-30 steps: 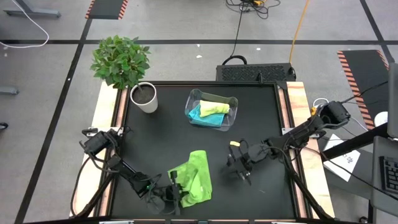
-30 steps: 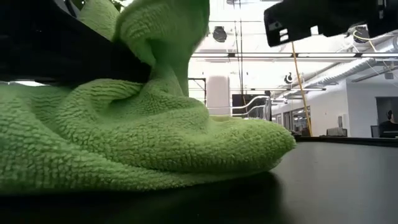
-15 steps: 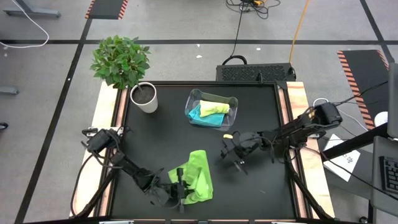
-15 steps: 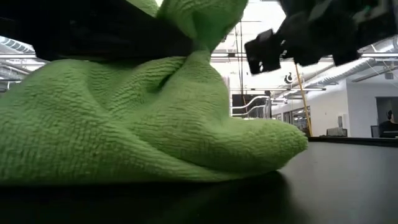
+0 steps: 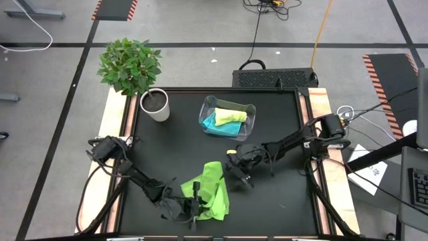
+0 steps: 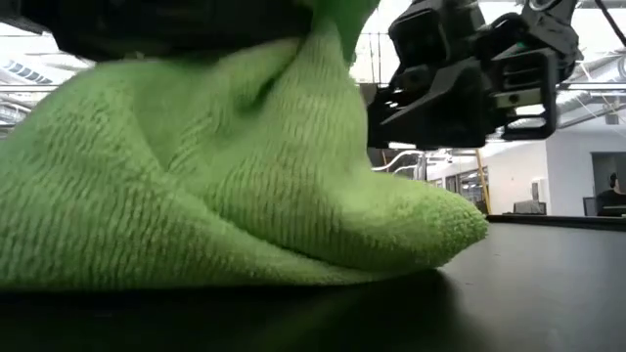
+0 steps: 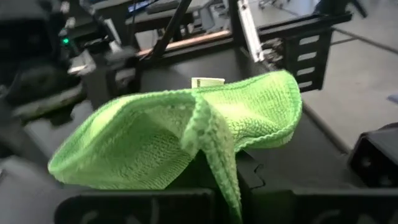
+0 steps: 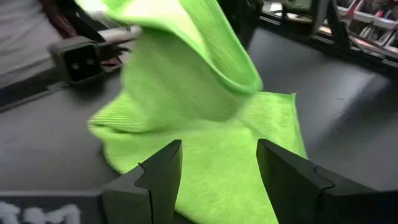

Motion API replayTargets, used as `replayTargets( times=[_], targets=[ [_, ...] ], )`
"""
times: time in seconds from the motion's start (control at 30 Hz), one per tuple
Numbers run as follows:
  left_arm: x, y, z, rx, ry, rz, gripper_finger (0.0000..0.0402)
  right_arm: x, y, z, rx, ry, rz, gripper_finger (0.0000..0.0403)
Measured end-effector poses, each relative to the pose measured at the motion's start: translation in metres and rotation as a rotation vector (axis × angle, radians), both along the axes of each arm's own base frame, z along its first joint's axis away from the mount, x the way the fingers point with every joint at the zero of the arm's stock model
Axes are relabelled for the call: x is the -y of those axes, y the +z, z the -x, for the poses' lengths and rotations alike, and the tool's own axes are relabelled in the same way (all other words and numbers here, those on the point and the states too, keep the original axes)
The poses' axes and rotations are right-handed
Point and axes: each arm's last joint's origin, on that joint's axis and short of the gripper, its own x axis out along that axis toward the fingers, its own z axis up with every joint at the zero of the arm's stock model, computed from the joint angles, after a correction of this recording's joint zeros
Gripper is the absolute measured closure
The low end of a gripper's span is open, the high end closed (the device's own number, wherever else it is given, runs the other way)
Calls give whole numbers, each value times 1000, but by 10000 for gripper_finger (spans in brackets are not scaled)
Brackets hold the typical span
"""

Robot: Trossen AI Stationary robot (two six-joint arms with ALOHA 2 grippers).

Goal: Fold microfiber towels
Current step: Fold the green towel

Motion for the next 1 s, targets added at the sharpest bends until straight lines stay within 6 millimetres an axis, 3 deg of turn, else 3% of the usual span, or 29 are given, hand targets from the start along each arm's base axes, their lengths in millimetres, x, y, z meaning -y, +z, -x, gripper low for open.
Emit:
replayTargets(
  times=[0.3,0.6,1.0],
  targets=[
    [3,8,5,-23,-46,14,396,4,2,-10,60,33,19,202],
    [0,4,4,-62,-25,39,396,-10,6,-7,95,134,-13,202],
    [-6,4,-2,-78,-57,87,393,-11,9,-9,141,61,12,202]
  ],
)
